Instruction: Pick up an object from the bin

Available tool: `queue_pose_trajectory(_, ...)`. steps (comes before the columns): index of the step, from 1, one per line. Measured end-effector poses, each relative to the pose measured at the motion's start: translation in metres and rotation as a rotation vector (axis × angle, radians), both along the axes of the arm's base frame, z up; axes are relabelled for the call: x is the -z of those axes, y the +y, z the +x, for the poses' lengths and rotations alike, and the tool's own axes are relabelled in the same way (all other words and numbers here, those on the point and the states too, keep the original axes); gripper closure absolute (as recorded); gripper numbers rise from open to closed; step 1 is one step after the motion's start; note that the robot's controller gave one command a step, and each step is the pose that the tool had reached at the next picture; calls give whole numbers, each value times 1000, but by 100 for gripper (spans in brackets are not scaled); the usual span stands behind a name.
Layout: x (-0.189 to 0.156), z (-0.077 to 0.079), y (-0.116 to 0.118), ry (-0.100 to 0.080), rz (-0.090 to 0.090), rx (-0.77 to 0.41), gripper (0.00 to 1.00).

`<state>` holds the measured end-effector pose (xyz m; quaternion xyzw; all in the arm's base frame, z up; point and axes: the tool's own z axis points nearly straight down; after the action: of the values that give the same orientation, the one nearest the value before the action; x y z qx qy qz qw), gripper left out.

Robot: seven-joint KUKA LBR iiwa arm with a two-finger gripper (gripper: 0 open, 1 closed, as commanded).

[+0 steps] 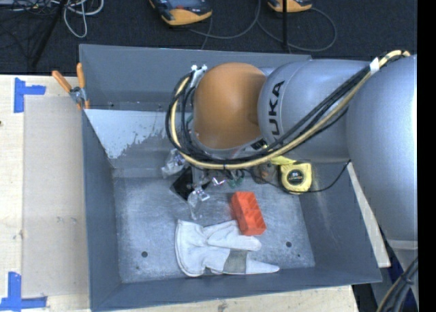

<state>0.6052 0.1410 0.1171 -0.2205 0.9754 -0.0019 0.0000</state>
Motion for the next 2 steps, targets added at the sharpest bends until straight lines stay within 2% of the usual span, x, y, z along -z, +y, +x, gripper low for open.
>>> queue_pose_trajectory(1,28,7,39,-5,6,-28,0)
queue_pose_trajectory(2,42,-2,21,4,9,-110,0)
